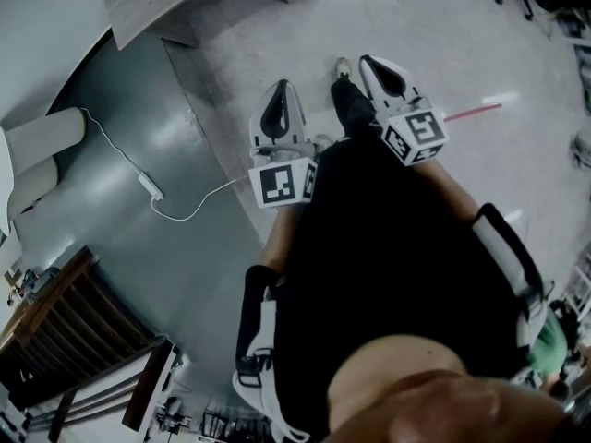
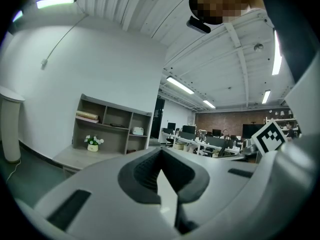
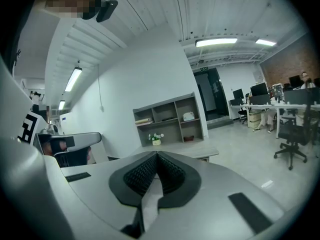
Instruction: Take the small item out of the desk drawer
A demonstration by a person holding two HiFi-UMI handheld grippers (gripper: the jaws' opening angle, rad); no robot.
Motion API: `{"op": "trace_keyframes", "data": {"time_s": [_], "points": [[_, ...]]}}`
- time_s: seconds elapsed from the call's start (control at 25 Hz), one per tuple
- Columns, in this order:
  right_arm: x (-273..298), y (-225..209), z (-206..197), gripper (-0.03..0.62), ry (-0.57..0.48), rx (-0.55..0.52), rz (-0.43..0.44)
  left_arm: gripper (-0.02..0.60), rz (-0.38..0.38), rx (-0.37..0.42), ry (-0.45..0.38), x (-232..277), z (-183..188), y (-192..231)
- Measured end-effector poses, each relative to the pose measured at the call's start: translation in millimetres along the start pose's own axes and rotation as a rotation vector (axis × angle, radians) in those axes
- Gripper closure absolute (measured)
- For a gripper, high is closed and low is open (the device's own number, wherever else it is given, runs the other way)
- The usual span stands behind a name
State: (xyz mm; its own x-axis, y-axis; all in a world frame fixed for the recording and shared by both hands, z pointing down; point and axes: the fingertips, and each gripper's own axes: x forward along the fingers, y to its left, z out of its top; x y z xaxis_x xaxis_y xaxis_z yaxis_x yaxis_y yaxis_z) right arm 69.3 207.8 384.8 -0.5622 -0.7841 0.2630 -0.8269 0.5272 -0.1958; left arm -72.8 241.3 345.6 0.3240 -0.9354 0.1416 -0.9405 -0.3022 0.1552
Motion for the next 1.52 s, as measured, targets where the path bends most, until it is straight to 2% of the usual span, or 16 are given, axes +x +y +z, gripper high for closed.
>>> {"op": "trace_keyframes", "data": {"time_s": [0.16,0.52,0.72,1.04,1.52], "points": [[48,-34,18,0.595,0.008,-0.001,0.009,0.589,0.001,0.01,0.005,58,11,14],[150,-122,48,0.595,0.075,-0.02,0.047,0.591,0.041,-0.027,0.028,195,30,34],[196,-167,53,0.594,0.121,0.019,0.051,0.591,0.069,-0.023,0.044,255,37,43],[246,-203,34,0.595,0.203,0.039,0.064,0.591,0.108,-0.04,0.04,297,46,48],[322,-231,-16,0.594,0.32,0.061,0.003,0.591,0.041,-0.041,0.07,351,38,83]]}}
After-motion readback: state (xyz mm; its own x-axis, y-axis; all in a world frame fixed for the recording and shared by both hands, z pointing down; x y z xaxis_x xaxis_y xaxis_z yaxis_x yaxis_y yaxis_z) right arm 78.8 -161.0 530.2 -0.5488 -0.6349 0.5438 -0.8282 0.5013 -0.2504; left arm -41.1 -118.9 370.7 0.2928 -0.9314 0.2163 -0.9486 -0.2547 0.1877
